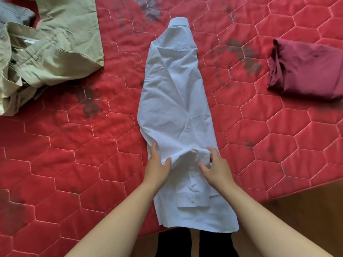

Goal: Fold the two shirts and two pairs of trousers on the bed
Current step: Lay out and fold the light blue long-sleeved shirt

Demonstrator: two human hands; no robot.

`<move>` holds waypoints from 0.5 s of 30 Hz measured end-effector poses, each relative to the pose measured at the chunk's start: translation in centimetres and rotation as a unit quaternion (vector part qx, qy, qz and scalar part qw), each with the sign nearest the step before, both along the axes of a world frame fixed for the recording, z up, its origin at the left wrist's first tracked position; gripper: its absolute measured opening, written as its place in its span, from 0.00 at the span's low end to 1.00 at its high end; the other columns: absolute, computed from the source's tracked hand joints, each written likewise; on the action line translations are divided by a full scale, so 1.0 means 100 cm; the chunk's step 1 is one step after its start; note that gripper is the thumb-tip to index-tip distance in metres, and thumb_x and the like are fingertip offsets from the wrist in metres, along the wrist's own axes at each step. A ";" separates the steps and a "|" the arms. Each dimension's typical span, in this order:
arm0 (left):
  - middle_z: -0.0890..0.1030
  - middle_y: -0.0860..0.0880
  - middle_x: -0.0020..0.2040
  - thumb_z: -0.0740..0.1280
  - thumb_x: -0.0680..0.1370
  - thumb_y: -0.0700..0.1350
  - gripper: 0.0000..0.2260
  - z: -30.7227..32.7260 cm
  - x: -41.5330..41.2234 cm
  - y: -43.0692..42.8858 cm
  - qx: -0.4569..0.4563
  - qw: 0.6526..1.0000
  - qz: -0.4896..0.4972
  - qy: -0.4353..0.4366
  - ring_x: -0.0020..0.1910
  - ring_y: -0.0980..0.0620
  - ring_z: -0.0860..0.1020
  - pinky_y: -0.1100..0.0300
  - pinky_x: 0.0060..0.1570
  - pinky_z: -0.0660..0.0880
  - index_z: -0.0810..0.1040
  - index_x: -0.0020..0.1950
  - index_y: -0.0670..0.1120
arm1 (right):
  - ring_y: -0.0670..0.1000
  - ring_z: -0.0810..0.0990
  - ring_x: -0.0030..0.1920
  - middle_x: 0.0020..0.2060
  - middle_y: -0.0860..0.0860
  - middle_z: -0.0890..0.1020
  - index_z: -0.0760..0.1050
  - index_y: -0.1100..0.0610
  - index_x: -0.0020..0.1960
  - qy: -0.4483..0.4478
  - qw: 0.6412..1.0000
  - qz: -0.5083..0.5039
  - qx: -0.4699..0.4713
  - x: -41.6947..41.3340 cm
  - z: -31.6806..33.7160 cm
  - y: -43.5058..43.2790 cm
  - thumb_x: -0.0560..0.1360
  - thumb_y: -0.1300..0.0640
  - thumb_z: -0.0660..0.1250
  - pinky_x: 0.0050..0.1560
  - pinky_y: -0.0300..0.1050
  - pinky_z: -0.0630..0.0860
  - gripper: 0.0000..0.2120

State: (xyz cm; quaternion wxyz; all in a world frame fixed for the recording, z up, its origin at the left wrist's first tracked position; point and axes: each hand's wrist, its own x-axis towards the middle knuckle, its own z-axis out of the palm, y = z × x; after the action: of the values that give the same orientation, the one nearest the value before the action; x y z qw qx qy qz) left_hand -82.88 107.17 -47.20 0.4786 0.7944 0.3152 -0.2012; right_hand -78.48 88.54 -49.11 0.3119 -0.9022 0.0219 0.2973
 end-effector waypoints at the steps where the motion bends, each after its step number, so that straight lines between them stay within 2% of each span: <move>1: 0.63 0.48 0.74 0.63 0.78 0.42 0.30 0.001 -0.002 0.000 0.005 1.000 0.003 -0.018 0.68 0.46 0.68 0.62 0.59 0.65 0.51 0.76 0.47 | 0.54 0.78 0.50 0.48 0.51 0.80 0.65 0.53 0.67 -0.016 0.999 -0.021 0.022 -0.003 0.002 -0.001 0.72 0.56 0.69 0.45 0.42 0.70 0.26; 3: 0.65 0.48 0.73 0.64 0.77 0.40 0.28 0.003 -0.005 -0.003 0.008 0.998 0.026 -0.050 0.69 0.49 0.67 0.60 0.64 0.65 0.55 0.75 0.46 | 0.51 0.78 0.48 0.47 0.48 0.78 0.66 0.51 0.66 -0.033 0.997 -0.047 0.060 -0.012 0.006 -0.005 0.73 0.58 0.67 0.43 0.41 0.69 0.24; 4: 0.67 0.48 0.72 0.64 0.77 0.40 0.28 0.004 -0.008 -0.005 0.006 0.998 0.041 -0.057 0.69 0.49 0.68 0.56 0.66 0.65 0.57 0.74 0.46 | 0.50 0.77 0.48 0.49 0.48 0.78 0.65 0.51 0.66 -0.035 0.995 -0.053 0.076 -0.018 0.008 -0.009 0.73 0.58 0.66 0.44 0.40 0.69 0.23; 6: 0.69 0.48 0.70 0.65 0.77 0.40 0.28 0.007 -0.013 -0.011 0.000 0.996 0.068 -0.064 0.66 0.48 0.70 0.49 0.66 0.68 0.58 0.74 0.47 | 0.48 0.78 0.47 0.50 0.46 0.78 0.66 0.51 0.66 -0.042 0.993 -0.058 0.098 -0.031 0.013 -0.016 0.74 0.59 0.65 0.41 0.32 0.68 0.22; 9: 0.69 0.48 0.69 0.64 0.77 0.40 0.27 0.012 -0.023 -0.022 -0.006 0.991 0.096 -0.089 0.65 0.48 0.72 0.51 0.64 0.70 0.59 0.73 0.49 | 0.39 0.77 0.43 0.46 0.37 0.76 0.66 0.47 0.62 -0.054 0.986 -0.074 0.139 -0.050 0.023 -0.029 0.74 0.59 0.65 0.38 0.23 0.68 0.19; 11: 0.71 0.51 0.66 0.64 0.77 0.41 0.26 0.016 -0.030 -0.029 -0.011 0.985 0.126 -0.114 0.61 0.52 0.74 0.60 0.56 0.72 0.59 0.73 0.52 | 0.39 0.77 0.45 0.46 0.38 0.75 0.65 0.45 0.62 -0.057 0.984 -0.076 0.153 -0.058 0.025 -0.037 0.75 0.58 0.65 0.41 0.26 0.69 0.19; 13: 0.71 0.56 0.63 0.64 0.77 0.44 0.27 0.015 -0.038 -0.035 -0.006 0.985 0.126 -0.121 0.54 0.66 0.75 0.71 0.46 0.70 0.58 0.73 0.55 | 0.47 0.77 0.49 0.50 0.44 0.76 0.64 0.49 0.66 -0.065 0.988 -0.062 0.124 -0.061 0.024 -0.044 0.76 0.57 0.64 0.45 0.37 0.71 0.20; 14: 0.70 0.58 0.62 0.65 0.77 0.45 0.29 0.013 -0.044 -0.039 -0.004 0.988 0.110 -0.109 0.49 0.72 0.74 0.72 0.43 0.70 0.55 0.74 0.56 | 0.51 0.77 0.53 0.55 0.48 0.77 0.62 0.52 0.68 -0.062 0.992 -0.049 0.099 -0.063 0.022 -0.047 0.75 0.56 0.64 0.49 0.43 0.72 0.23; 15: 0.71 0.58 0.61 0.66 0.77 0.47 0.31 0.010 -0.050 -0.044 -0.008 0.992 0.088 -0.087 0.45 0.73 0.74 0.70 0.42 0.71 0.52 0.74 0.57 | 0.54 0.75 0.57 0.60 0.52 0.75 0.60 0.54 0.70 -0.053 0.995 -0.032 0.074 -0.064 0.020 -0.051 0.75 0.54 0.65 0.53 0.46 0.72 0.26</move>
State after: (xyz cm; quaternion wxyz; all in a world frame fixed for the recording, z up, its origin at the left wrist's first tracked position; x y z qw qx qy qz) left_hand -87.84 102.81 -46.19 0.5261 0.7743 0.3397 -0.0907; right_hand -84.88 83.48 -47.16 0.3884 -0.8896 0.0126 0.2400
